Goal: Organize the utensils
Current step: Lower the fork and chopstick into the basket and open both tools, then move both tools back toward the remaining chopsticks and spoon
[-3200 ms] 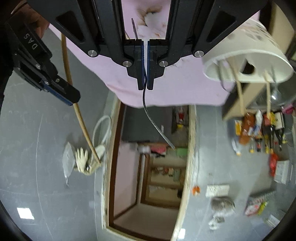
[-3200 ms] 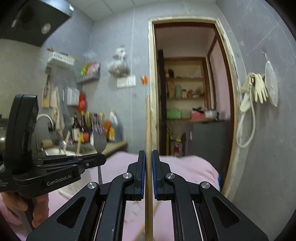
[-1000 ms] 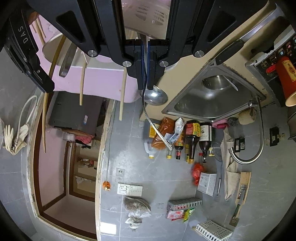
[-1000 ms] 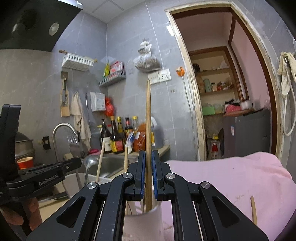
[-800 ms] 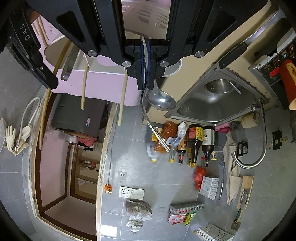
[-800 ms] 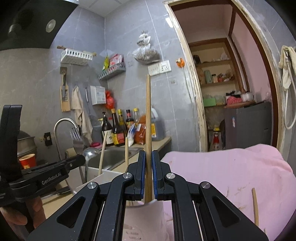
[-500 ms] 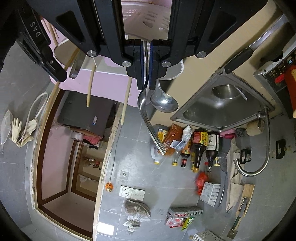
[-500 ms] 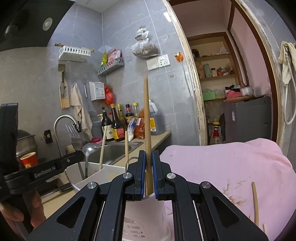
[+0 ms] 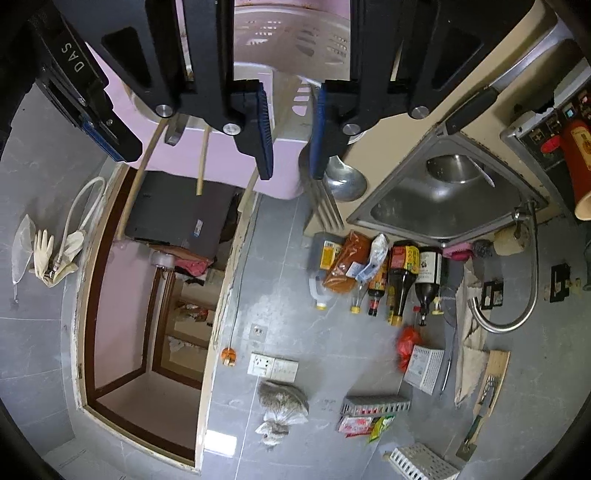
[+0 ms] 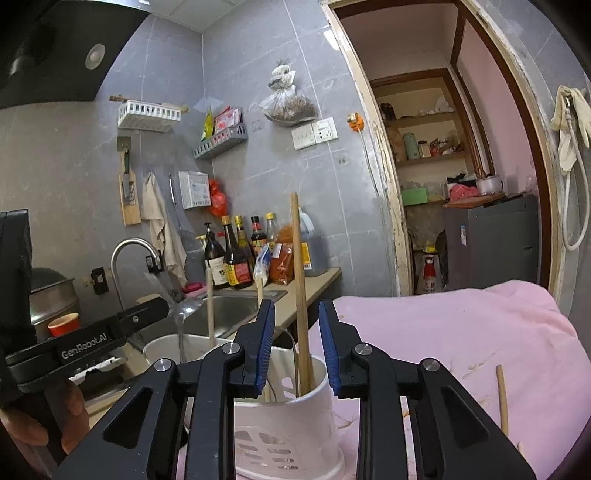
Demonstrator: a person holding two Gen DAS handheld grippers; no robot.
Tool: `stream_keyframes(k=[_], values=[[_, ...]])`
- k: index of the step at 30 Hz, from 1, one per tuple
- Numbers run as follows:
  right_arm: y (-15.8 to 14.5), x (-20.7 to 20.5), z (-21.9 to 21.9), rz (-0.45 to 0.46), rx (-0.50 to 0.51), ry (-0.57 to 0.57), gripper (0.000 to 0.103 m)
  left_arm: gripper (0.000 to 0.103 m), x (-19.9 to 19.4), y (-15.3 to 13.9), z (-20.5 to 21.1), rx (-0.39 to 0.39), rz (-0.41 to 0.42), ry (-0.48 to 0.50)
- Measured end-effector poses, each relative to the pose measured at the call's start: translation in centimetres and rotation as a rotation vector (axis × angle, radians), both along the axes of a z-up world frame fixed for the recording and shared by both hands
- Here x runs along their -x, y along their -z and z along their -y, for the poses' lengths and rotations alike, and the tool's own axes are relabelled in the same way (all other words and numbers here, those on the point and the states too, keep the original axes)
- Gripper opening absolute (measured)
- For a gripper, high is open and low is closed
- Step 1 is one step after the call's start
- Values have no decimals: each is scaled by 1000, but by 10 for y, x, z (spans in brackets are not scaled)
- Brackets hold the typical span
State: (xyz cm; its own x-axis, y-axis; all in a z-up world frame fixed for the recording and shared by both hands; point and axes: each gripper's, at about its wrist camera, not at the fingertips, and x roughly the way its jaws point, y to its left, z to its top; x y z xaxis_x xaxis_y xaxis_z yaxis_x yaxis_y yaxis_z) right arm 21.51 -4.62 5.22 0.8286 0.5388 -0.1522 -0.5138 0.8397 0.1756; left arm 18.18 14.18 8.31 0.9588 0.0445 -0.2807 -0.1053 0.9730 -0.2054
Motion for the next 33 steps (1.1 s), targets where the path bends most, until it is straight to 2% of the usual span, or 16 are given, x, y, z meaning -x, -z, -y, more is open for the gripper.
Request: stream_keyframes(k=[4,7,11,14,16,17,18,19,21,24,25,27,33], values=[[-6,4,6,4,-21,17,24,17,6,-6,3,-9,18,4],[-12,9,15,24,-37,42,27,21,10,-10,4,-9,35,14],[-22,19,31,57,-64,77,45,33,14,-15,10,-4,62,33],[-28,28,43,83,-73,107,51,40,18,-20,20,-4,85,56],[-33,31,53,88,-82,126,59,47,21,-23,27,-7,99,67],[-35,33,60,88,-92,138,69,54,22,-24,29,-8,107,73],[-36,34,64,91,-98,142,74,61,23,-26,32,-8,117,80],[-39,37,70,97,-99,151,75,65,25,-28,36,-8,129,85],[-43,41,78,113,-87,168,79,81,28,-31,42,-11,149,98],[-47,48,95,132,-66,192,87,93,32,-35,55,-33,163,122],[-48,51,103,141,-56,205,89,94,33,-35,60,-43,164,134],[-49,55,114,156,-35,233,103,98,32,-34,69,-51,159,159],[-44,64,144,156,25,285,103,100,26,-24,89,-14,114,245]])
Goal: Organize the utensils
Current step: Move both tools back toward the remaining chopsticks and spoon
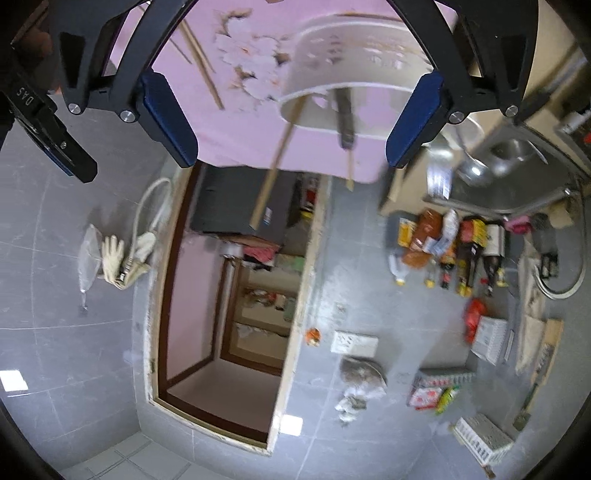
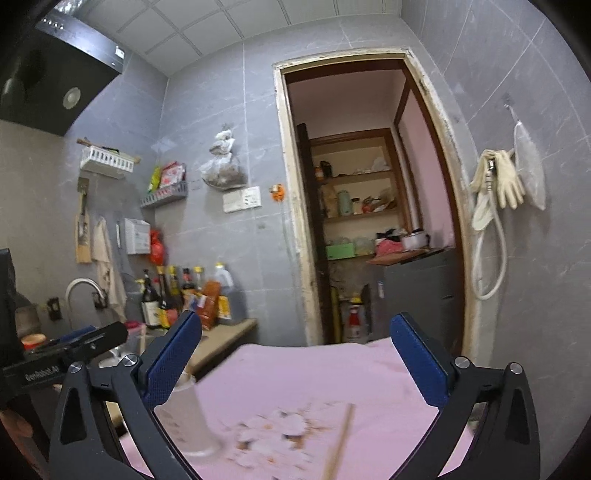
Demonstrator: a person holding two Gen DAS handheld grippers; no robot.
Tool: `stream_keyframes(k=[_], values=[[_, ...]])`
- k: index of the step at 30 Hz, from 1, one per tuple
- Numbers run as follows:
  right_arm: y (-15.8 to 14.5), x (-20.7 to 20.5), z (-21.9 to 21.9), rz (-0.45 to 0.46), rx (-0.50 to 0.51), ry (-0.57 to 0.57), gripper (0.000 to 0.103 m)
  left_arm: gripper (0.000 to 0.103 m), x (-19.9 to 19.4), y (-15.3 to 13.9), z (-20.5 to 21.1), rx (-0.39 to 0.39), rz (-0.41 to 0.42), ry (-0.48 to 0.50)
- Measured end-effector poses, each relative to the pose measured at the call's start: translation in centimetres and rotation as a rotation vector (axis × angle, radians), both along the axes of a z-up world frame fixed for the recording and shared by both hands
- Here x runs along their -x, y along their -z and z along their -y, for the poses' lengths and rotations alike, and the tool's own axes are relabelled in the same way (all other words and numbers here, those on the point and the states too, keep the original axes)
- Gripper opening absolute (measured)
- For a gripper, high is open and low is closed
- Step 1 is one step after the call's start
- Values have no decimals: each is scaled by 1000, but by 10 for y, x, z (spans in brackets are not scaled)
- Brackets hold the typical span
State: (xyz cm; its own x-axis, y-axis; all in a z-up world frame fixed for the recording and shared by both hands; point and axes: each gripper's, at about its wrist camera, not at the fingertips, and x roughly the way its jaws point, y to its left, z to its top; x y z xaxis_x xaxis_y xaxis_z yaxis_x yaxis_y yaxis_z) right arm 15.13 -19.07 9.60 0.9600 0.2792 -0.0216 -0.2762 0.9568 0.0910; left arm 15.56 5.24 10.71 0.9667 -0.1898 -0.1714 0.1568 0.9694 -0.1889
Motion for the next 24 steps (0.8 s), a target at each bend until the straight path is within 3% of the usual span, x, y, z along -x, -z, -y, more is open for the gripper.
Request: stream_keyframes(k=[9,18,24], values=[[23,-3,36,-115,81,54,103,100,-10,24,30,-27,-112,86],[62,-11,57,-351,214,43,103,100,-18,61,60,-131,-252,170],[82,-14,68,-474,231,6,100,100,-21,81,78,-179,-346,230]])
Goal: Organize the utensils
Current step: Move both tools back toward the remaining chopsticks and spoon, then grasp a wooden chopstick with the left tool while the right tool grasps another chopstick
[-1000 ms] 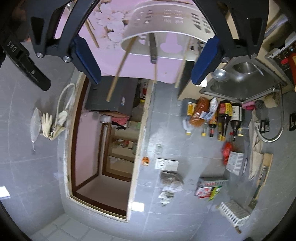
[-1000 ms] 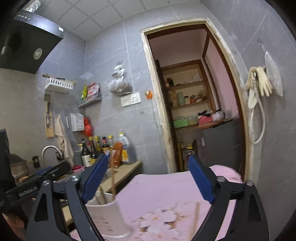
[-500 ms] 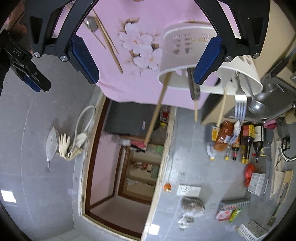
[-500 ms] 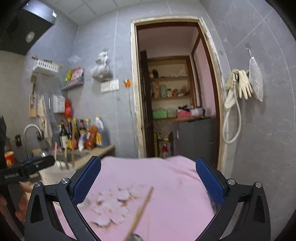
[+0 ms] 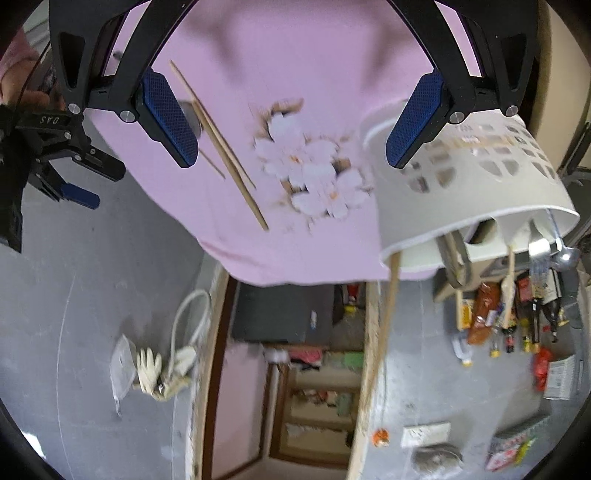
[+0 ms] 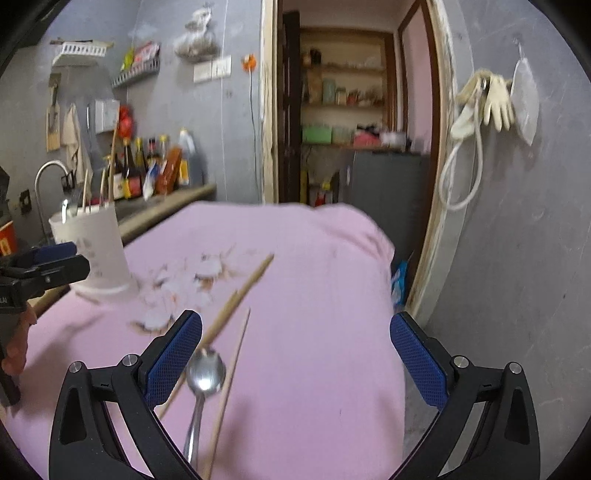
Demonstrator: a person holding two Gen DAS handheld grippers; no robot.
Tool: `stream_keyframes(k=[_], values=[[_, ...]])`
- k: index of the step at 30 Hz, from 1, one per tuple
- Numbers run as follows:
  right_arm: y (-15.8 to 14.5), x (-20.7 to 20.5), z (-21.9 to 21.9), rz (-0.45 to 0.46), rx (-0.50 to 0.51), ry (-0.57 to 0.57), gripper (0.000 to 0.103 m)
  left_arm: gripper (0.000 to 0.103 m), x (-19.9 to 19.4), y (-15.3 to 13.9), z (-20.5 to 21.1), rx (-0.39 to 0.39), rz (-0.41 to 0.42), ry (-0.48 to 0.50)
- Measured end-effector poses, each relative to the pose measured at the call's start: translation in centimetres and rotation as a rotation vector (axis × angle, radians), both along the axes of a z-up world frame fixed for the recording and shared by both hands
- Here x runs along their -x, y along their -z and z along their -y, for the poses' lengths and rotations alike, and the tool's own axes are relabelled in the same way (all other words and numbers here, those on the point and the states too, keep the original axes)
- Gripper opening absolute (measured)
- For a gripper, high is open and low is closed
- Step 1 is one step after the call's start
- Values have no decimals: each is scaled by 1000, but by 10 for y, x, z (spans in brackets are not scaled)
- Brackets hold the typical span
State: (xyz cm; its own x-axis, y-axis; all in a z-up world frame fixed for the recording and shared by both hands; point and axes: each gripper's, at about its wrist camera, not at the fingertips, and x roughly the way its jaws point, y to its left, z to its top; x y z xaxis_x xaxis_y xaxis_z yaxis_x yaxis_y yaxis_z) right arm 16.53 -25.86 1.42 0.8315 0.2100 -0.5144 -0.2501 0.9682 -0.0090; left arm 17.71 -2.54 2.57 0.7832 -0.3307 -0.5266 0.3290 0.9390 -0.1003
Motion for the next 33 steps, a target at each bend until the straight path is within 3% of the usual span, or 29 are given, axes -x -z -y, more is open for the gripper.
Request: stream_keyframes(k=[7,10,12,21,27,33], values=[[15,-3,2,-94,32,-35,82,99,-16,18,11,-39,-127,67],[22,-5,1,-150,19,-72,69,93,-25,23,15,-32,-186,101],[26,-6,-3,-176,21,-91,59,85,-30,25,18,-32,-216,116],[35,-4,-24,-249,56,-194,41,51,-60,44,39,-56,-371,185],[44,-6,-32,-269,118,-225,32,37,-73,50,46,-34,-413,187],[48,-13,-31,-261,196,-202,21,33,-82,55,56,-52,-428,192]])
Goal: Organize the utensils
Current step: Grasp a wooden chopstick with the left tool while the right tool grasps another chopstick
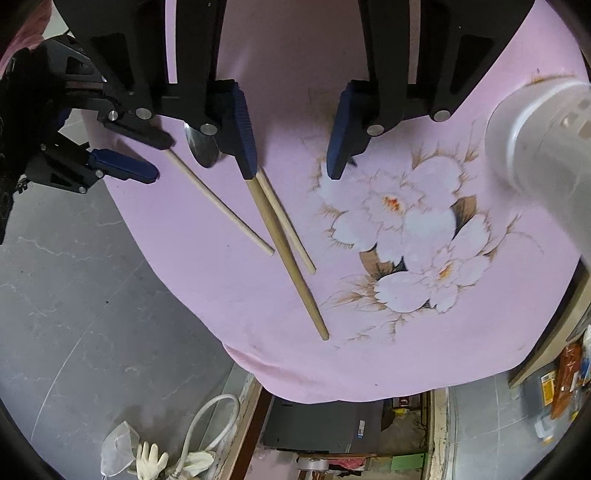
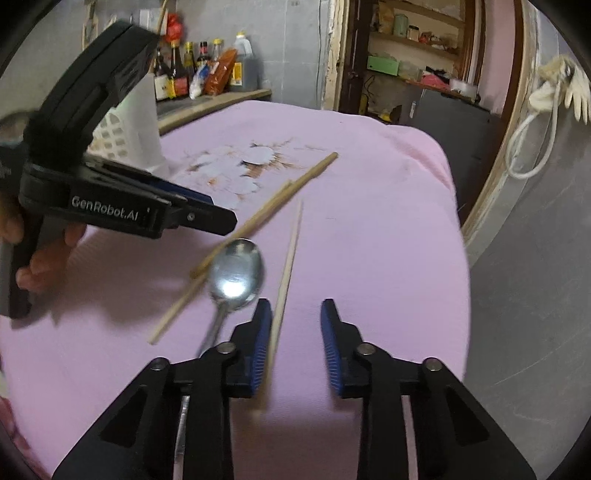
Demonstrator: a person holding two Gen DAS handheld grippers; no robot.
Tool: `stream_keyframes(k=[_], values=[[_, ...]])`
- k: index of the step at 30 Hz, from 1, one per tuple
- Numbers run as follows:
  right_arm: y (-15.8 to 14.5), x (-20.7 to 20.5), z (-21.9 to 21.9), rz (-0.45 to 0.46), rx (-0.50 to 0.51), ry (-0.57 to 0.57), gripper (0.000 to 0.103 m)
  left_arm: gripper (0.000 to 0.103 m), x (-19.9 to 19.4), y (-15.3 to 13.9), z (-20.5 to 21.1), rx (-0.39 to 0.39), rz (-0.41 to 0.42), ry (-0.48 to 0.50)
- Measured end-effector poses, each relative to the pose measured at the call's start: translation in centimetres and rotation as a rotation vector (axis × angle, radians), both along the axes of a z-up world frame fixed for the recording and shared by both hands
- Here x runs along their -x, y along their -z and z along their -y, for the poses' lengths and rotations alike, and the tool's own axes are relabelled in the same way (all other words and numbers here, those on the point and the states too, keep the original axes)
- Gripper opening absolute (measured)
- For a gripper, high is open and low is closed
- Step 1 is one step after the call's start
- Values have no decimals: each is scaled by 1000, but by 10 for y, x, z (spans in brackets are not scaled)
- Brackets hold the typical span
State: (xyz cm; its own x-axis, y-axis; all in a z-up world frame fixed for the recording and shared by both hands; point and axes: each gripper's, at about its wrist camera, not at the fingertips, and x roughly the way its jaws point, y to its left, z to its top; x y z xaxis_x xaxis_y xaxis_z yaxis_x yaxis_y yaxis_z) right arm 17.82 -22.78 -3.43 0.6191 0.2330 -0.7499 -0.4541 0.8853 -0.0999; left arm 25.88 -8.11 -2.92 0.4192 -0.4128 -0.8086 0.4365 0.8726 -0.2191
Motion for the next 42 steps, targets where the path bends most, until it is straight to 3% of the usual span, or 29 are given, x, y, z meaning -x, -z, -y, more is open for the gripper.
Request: stream_keyframes(k=[6,10,17,21,28,38,42], values=[[1,-10,10,5,-1,23,9,31,-9,1,9,-3,4,9],[-1,-16,15,9,-4,32,6,29,-15,1,14,3,-3,14],[-2,-23,23,28,-7,63,4,8,-25,-1,21,46,-57,32],[-3,-27,27,29,-22,81,4,4,-27,-2,12,73,-81,17],[-4,-29,31,23,-42,90,4,3,-25,1,-4,125,-132,-6],[-4,-36,28,8,-35,101,4,9,-19,-2,22,0,-92,64],[-6,-46,30,-24,-62,113,5,7,-18,-4,17,13,-115,51]])
